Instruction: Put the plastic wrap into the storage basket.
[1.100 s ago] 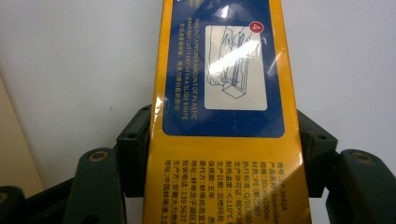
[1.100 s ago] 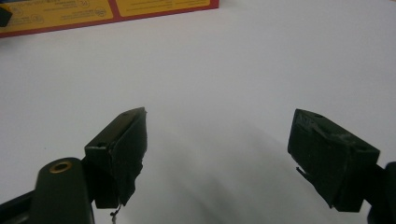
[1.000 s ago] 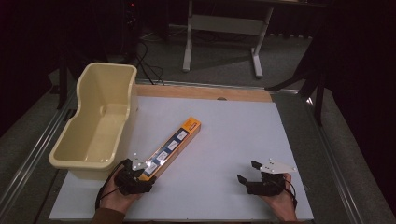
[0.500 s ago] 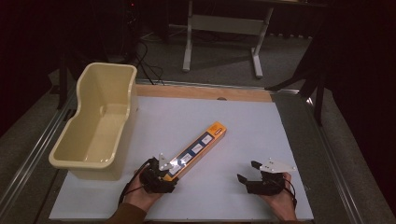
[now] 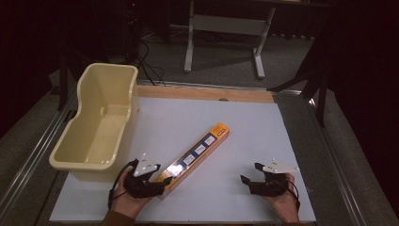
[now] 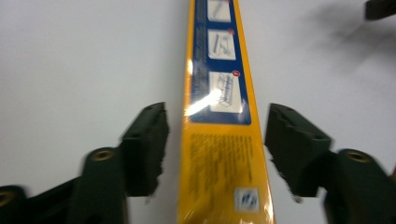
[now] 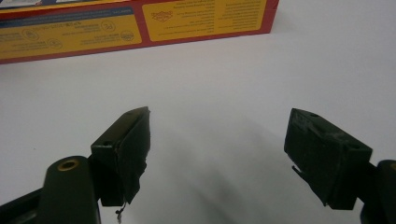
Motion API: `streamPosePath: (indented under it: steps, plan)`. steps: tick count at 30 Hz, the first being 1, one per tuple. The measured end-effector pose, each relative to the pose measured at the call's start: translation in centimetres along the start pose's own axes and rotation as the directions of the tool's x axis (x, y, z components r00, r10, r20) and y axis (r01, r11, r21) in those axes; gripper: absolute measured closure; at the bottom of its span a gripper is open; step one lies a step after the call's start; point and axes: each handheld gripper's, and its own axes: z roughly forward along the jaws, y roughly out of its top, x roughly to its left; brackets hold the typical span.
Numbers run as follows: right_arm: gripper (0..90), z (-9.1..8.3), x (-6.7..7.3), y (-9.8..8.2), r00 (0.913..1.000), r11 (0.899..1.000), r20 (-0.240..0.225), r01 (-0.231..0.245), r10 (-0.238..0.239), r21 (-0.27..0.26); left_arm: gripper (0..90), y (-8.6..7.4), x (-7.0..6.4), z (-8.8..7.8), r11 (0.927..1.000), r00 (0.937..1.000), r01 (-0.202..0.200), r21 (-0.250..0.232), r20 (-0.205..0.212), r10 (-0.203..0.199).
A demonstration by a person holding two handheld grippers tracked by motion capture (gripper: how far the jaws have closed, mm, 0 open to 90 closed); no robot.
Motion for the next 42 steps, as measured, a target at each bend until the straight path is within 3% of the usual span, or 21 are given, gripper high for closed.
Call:
streamPosePath:
  steps: [4,6,7,8,9,12,16,18,19,20,28,34,35,37,40,42]
  plan:
    - [22.1,0.0,0.0,0.0,1.0,1.0,0.0,-0.004,0.004,-0.004,67.6,-1.3,0.8,-1.4,0.9999,0.999,-0.012,0.006,-0.042,0.012]
    - [22.1,0.0,-0.1,0.0,1.0,1.0,-0.002,-0.005,0.005,-0.003,79.0,-2.9,1.6,-1.6,0.9985,0.9974,-0.004,0.055,-0.072,0.008]
    - [22.1,0.0,-0.1,0.0,1.0,1.0,-0.002,-0.005,0.005,-0.003,83.9,-2.9,1.6,-1.6,0.9985,0.9974,-0.004,0.055,-0.072,0.008]
    - [22.1,0.0,0.0,0.0,1.0,1.0,-0.002,-0.006,0.006,-0.002,83.9,-3.6,1.8,-1.5,0.9965,0.9965,0.0,0.083,-0.083,0.007]
    - [22.2,0.0,0.0,0.0,1.0,1.0,-0.002,-0.005,0.005,-0.002,89.4,-3.9,1.9,-1.5,0.9947,0.9963,-0.005,0.103,-0.085,0.014]
    - [22.2,0.0,0.0,0.0,1.0,1.0,-0.004,-0.005,0.005,-0.002,89.8,-4.5,1.8,-1.1,0.9888,0.9958,-0.036,0.145,-0.078,0.047]
    - [22.4,0.0,0.0,0.0,1.0,1.0,-0.006,-0.003,0.003,-0.001,89.8,-4.8,1.8,0.0,0.9747,0.9952,-0.073,0.211,-0.047,0.085]
    - [22.5,0.0,0.0,0.0,1.0,1.0,-0.008,-0.004,0.004,-0.001,89.7,-4.8,1.6,0.3,0.9715,0.9938,-0.106,0.212,-0.012,0.111]
    - [22.6,0.0,0.0,0.0,1.0,1.0,-0.008,-0.005,0.005,-0.001,89.7,-4.8,1.6,0.3,0.9715,0.9938,-0.106,0.212,-0.012,0.111]
    - [22.6,0.0,-0.1,0.0,0.9999,1.0,-0.006,-0.009,0.009,0.0,89.7,-4.7,1.7,0.4,0.9666,0.9912,-0.126,0.223,-0.011,0.132]
    - [22.7,0.1,0.0,0.0,0.9999,1.0,-0.008,-0.008,0.008,0.005,89.7,-4.4,1.8,0.9,0.9621,0.987,-0.159,0.222,0.01,0.161]
    - [22.7,0.1,0.0,0.1,0.9998,1.0,-0.009,-0.015,0.015,0.005,89.7,-3.3,-1.0,2.2,0.9533,0.9704,-0.236,0.188,0.097,0.221]
    - [22.7,0.1,0.0,0.1,0.9998,1.0,-0.01,-0.018,0.018,0.004,89.7,-3.3,-1.0,2.2,0.9533,0.9704,-0.236,0.188,0.097,0.221]
    - [22.7,0.1,0.0,0.1,0.9996,1.0,-0.017,-0.024,0.024,0.002,89.7,-2.7,-2.7,3.1,0.9494,0.9602,-0.264,0.171,0.14,0.241]
    - [22.7,0.1,0.2,0.2,0.9993,1.0,-0.028,-0.024,0.024,0.0,89.7,-2.1,-4.1,4.0,0.9475,0.9506,-0.282,0.151,0.178,0.254]
    - [22.7,0.2,0.3,0.3,0.9991,1.0,-0.033,-0.026,0.026,-0.003,89.8,-1.6,-5.3,4.8,0.9444,0.9402,-0.3,0.135,0.21,0.268]
